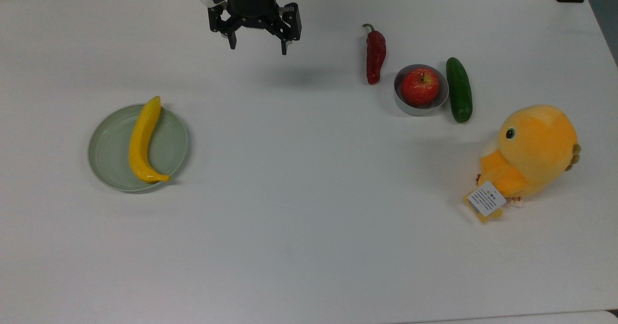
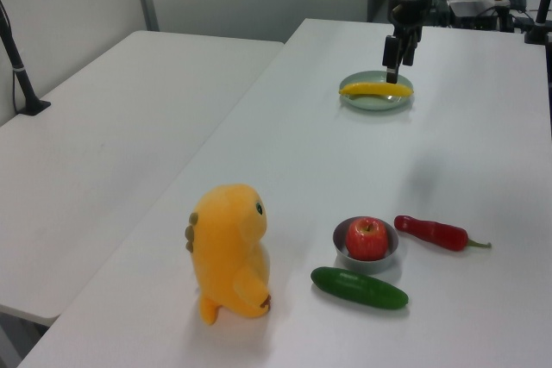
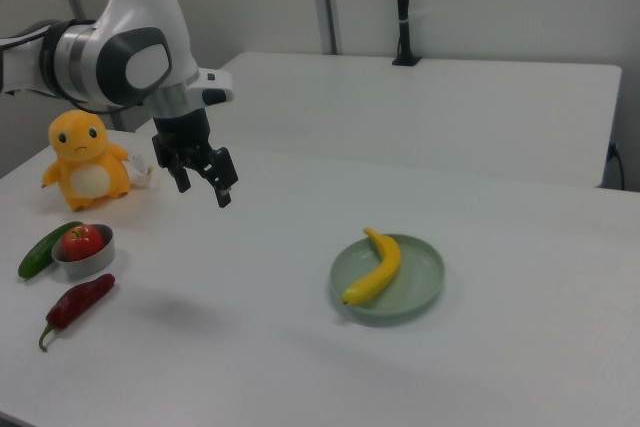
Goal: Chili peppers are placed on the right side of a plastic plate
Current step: 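Move the gripper over toward the red chili pepper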
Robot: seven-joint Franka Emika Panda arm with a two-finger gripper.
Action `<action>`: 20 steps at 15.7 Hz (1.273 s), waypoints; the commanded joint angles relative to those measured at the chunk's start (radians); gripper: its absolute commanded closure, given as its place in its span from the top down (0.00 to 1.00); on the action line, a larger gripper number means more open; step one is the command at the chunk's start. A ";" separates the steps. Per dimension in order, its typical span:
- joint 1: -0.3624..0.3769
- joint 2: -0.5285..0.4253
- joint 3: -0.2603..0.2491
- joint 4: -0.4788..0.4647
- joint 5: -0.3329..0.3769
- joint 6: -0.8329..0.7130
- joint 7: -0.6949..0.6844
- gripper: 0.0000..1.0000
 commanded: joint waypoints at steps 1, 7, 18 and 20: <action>-0.002 -0.009 0.005 -0.040 0.022 0.036 -0.022 1.00; 0.023 -0.023 0.050 -0.077 0.022 0.056 -0.009 1.00; 0.029 -0.038 0.211 -0.144 0.022 0.053 0.131 1.00; 0.027 -0.038 0.213 -0.140 0.022 0.056 0.122 1.00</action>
